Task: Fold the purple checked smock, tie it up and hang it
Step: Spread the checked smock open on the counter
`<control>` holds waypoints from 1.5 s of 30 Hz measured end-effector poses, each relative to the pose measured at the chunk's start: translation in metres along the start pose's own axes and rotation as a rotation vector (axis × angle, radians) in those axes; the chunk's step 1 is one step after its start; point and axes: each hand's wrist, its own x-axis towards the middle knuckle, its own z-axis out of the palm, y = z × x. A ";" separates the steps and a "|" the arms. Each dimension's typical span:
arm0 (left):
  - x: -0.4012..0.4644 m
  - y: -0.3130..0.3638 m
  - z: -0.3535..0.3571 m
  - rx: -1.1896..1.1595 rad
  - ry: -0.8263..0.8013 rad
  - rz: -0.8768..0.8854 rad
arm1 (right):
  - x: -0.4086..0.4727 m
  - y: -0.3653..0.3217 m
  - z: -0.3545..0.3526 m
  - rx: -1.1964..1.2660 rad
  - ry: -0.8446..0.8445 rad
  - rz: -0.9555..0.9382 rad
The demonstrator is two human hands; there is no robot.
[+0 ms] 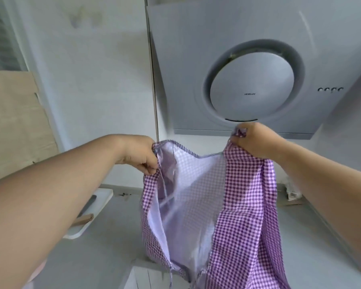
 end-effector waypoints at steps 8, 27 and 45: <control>0.010 0.011 0.009 0.270 0.193 0.077 | -0.002 0.024 -0.008 -0.020 -0.106 -0.013; 0.030 0.047 0.077 -0.241 -0.262 0.143 | -0.013 0.000 0.045 0.183 -0.306 -0.074; 0.052 0.039 0.088 -0.187 -0.011 0.199 | -0.012 0.018 0.048 0.436 -0.210 -0.021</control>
